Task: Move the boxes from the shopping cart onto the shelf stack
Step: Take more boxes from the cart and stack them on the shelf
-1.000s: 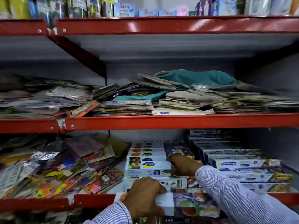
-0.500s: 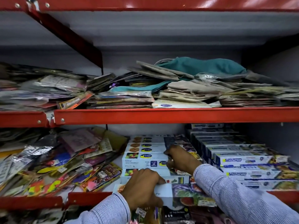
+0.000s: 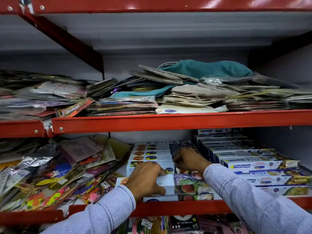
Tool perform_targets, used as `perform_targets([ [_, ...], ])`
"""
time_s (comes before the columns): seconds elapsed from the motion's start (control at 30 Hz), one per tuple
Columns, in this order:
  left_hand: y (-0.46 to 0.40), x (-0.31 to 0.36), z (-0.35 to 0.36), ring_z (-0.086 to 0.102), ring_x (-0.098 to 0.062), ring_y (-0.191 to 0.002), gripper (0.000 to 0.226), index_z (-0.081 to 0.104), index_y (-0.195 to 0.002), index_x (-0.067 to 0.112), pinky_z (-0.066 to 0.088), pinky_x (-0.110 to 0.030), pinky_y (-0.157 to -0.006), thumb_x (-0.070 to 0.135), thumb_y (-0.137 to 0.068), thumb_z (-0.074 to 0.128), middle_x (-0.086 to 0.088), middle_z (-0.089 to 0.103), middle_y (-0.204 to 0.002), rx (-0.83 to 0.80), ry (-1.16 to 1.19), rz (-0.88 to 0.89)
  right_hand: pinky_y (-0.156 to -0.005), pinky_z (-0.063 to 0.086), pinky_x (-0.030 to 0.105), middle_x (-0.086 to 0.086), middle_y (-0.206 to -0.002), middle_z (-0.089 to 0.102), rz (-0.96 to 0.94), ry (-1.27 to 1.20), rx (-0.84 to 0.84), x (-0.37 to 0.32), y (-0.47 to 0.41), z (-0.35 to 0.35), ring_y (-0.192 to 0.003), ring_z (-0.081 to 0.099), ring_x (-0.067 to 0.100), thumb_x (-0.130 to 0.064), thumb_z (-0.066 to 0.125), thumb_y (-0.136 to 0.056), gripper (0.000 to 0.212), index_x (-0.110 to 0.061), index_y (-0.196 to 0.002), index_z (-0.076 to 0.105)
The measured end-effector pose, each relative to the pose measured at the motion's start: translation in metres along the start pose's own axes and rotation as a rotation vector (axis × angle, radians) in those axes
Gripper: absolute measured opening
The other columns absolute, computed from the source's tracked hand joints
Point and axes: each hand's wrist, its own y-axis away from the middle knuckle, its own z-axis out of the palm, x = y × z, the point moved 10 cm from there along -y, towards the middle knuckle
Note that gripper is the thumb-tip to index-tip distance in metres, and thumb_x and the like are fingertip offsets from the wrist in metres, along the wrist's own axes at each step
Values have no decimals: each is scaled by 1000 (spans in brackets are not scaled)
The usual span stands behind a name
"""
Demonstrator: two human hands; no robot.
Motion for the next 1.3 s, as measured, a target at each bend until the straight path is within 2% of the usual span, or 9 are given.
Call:
perform_targets([
  [0.1, -13, -7, 3, 66, -22, -102, 59, 71, -117, 25, 55, -38, -85, 47, -64, 82, 1, 74, -114, 18, 18, -9, -84, 45, 18, 3, -111, 75, 26, -42, -35, 4, 0, -6, -98, 69, 12, -12, 65, -87, 21, -13, -103, 76],
  [0.17, -21, -11, 6, 64, -21, -105, 62, 68, -121, 25, 55, -39, -86, 48, -66, 81, 2, 70, -118, 27, 13, -14, -89, 47, 19, 4, -113, 75, 24, -49, -33, 6, 0, -8, -103, 69, 15, -14, 63, -88, 21, -14, -105, 76],
  [0.3, -30, -20, 20, 60, -22, -106, 66, 64, -127, 27, 54, -39, -83, 52, -67, 75, 2, 64, -117, 38, 31, -33, -64, 43, 7, 10, -103, 77, 1, -54, 20, 9, 5, -11, -87, 68, 10, -14, 62, -89, 19, -9, -101, 77],
  [0.43, -29, -24, 30, 56, -20, -108, 66, 62, -130, 21, 53, -38, -84, 48, -70, 70, 1, 63, -116, 102, 96, -22, -61, 47, 29, 16, -81, 75, -16, -34, 53, 10, 13, 0, -67, 66, 25, -21, 53, -92, 28, -4, -84, 73],
  [0.6, -17, -20, 34, 44, -17, -115, 53, 63, -129, 21, 44, -44, -96, 44, -82, 61, 5, 63, -118, 226, 64, 31, -54, 40, 33, -3, -65, 54, -111, 16, 268, -5, 43, 2, -57, 50, 20, -34, 36, -97, 30, -23, -71, 47],
  [0.8, -12, -29, 46, 39, -15, -134, 54, 51, -140, 31, 29, -47, -113, 53, -90, 50, 9, 52, -145, 193, 50, 11, -85, 50, 36, 0, -117, 66, -138, 126, 362, -8, 61, 8, -104, 59, 21, -42, 24, -102, 40, -23, -112, 58],
  [1.0, -10, -27, 45, 35, -14, -139, 61, 42, -146, 32, 22, -38, -114, 60, -91, 34, 9, 45, -151, 180, 18, 24, -102, 44, 35, 0, -136, 60, -132, 163, 352, -2, 59, 13, -122, 54, 19, -45, 19, -103, 50, -23, -130, 55],
  [1.1, -7, -24, 48, 27, -17, -145, 65, 37, -149, 30, 15, -43, -118, 60, -92, 24, 5, 39, -156, 199, -83, 47, -114, 32, 36, -1, -147, 50, -122, 187, 370, 0, 60, 17, -136, 42, 17, -42, 21, -104, 48, -23, -141, 46],
  [1.3, 22, -16, 48, 3, -40, -149, 69, 17, -155, 14, 6, -69, -115, 46, -100, 44, -15, 9, -164, 380, -274, 71, -123, 7, 46, 0, -164, 10, -67, 274, 539, 1, 89, 28, -152, 4, 17, -32, 34, -102, 58, -17, -154, 14],
])
